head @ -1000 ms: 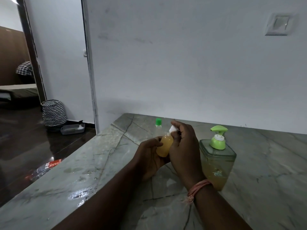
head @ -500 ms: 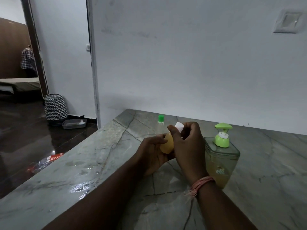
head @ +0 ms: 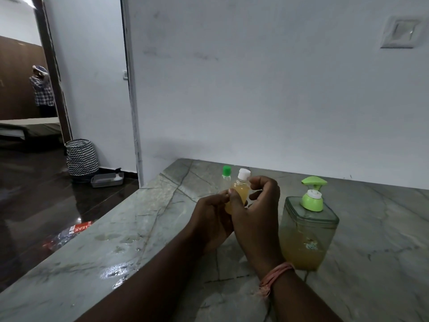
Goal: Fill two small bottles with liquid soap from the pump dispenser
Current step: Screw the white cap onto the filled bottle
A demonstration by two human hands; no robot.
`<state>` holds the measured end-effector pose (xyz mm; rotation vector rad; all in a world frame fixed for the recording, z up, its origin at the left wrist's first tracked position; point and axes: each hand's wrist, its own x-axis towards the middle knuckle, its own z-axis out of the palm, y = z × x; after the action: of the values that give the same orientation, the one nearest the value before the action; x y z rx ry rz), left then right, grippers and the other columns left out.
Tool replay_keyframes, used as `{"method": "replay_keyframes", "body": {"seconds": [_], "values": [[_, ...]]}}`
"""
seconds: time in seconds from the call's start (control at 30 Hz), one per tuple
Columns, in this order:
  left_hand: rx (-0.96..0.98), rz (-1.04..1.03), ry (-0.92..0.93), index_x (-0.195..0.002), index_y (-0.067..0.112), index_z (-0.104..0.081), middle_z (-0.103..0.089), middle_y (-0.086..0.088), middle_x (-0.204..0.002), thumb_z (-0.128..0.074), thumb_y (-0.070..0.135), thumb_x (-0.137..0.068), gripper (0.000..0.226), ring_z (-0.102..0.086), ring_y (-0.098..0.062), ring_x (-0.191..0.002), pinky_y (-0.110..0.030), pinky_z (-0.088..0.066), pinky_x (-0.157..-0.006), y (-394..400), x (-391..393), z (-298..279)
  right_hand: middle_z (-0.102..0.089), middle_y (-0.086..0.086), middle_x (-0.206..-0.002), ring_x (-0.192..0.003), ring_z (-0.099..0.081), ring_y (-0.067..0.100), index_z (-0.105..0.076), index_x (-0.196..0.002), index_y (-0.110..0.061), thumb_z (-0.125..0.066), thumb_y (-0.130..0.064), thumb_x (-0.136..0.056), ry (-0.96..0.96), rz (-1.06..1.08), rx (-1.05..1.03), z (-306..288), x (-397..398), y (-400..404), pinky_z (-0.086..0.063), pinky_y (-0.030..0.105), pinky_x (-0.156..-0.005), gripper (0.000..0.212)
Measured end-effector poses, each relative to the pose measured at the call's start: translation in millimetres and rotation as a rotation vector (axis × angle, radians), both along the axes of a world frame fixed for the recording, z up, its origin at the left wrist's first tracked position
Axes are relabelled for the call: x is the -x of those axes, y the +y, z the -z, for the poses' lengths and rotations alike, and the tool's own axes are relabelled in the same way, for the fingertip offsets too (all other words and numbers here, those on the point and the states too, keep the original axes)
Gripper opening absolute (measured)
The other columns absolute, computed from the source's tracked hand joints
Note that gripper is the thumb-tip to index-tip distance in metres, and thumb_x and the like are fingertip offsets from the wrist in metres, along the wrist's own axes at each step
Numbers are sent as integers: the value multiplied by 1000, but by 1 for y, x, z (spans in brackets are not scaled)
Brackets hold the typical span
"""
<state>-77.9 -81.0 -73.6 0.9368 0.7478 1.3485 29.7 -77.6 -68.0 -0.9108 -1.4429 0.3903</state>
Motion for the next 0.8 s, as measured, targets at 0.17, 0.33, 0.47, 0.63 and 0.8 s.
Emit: {"method": "replay_keyframes", "body": {"seconds": [0.17,0.33,0.47,0.63,0.8], "values": [[-1,5,21,-121,-3,-58,-74,-18,-99,-45,30,-90,47,-72,-27,-91,-36,-56,-86,0,-2,3,-41,-7,-133,-124,-41,10,-42,-142,-23,-73,-31,-85,-40,-22,39,1,1,2,-41,22,-94,65],[37,-98,-20,-136,1,-52,-58,-34,-129,-53,33,-79,65,-62,-35,-106,-36,-55,-83,-2,-1,-2,-44,-11,-117,-111,-45,10,-43,-112,-34,-75,-28,-83,14,36,-62,-2,4,-6,-39,8,-79,44],[12,-52,-11,-121,6,-59,-72,-20,-108,-51,32,-80,50,-67,-31,-99,-35,-56,-83,1,-2,2,-43,-6,-129,-119,-43,13,-42,-130,-27,-71,-33,-86,48,8,32,-2,6,-6,-46,21,-88,54],[12,-50,-26,-124,5,-61,-69,-22,-109,-51,28,-83,48,-66,-31,-97,-35,-54,-80,-2,-4,-2,-50,-9,-123,-118,-45,9,-50,-123,-28,-67,-27,-90,38,3,-22,-1,3,-6,-42,15,-91,38],[6,-46,-60,-132,5,-55,-65,-24,-114,-50,28,-83,54,-62,-32,-102,-34,-54,-82,1,-2,0,-46,-8,-120,-114,-44,9,-43,-119,-28,-67,-29,-90,80,-15,37,-4,1,-6,-36,3,-80,38]]}}
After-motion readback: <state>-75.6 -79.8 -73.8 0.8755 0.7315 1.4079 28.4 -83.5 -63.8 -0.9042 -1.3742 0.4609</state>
